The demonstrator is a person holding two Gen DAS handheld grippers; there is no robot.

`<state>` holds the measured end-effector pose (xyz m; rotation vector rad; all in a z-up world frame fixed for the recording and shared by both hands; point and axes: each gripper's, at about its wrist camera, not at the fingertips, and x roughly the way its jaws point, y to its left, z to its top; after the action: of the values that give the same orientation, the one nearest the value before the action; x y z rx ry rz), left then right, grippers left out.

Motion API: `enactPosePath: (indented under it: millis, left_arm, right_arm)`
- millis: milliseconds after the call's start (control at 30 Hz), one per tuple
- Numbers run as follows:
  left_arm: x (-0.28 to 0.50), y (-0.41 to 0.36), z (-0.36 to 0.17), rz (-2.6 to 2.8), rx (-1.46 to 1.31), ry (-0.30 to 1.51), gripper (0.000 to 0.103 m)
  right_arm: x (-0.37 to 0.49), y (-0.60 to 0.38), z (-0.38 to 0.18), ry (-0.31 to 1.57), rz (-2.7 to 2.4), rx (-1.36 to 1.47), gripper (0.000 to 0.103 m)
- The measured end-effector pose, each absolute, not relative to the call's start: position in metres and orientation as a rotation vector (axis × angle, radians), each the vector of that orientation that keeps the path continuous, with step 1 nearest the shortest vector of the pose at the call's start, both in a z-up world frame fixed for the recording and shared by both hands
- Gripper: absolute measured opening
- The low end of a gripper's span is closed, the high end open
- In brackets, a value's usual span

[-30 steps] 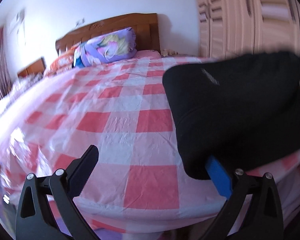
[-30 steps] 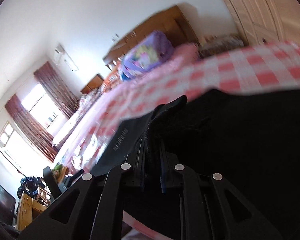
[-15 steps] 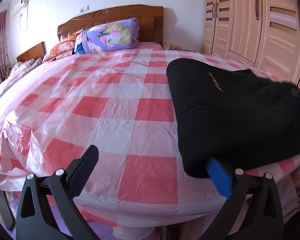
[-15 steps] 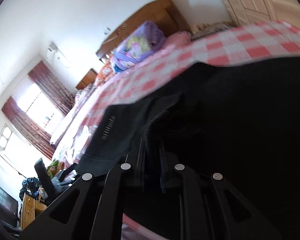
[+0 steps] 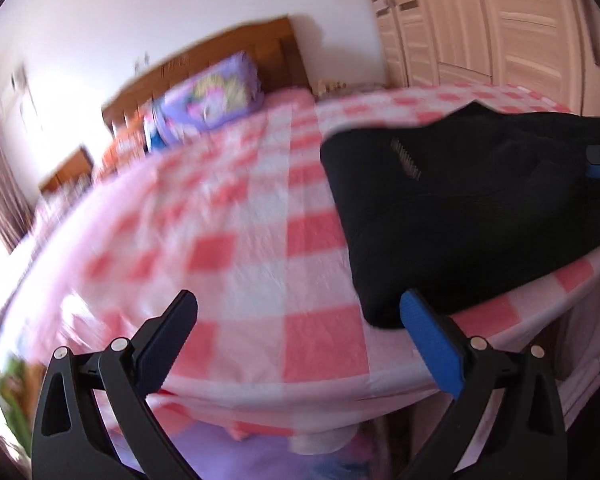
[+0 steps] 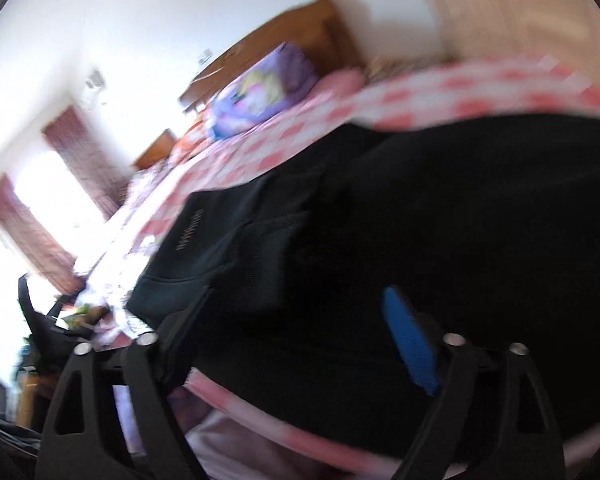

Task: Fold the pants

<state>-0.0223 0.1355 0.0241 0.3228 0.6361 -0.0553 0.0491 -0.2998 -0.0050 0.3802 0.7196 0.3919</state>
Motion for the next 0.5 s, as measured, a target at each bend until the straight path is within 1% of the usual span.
enactPosePath:
  millis: [100, 200, 333, 400, 500]
  left_arm:
    - [-0.029, 0.123, 0.061, -0.101, 0.304, 0.532, 0.102]
    - [-0.017, 0.098, 0.088, -0.197, 0.206, 0.461, 0.102]
    - [0.022, 0.04, 0.09, -0.307, 0.146, 0.486, 0.102]
    - [0.047, 0.005, 0.08, -0.343, 0.159, 0.53, 0.102]
    - [0.083, -0.038, 0.059, -0.413, 0.114, 0.658, 0.102]
  right_arm:
    - [0.023, -0.341, 0.006, 0.647, 0.289, 0.407, 0.086]
    - [-0.01, -0.406, 0.01, 0.552, 0.114, 0.528, 0.087]
    - [-0.046, -0.483, 0.0, 0.477, -0.123, 0.671, 0.087]
    - [-0.046, -0.504, -0.011, 0.515, -0.166, 0.712, 0.087]
    - [-0.037, -0.513, -0.026, 0.572, -0.147, 0.719, 0.087]
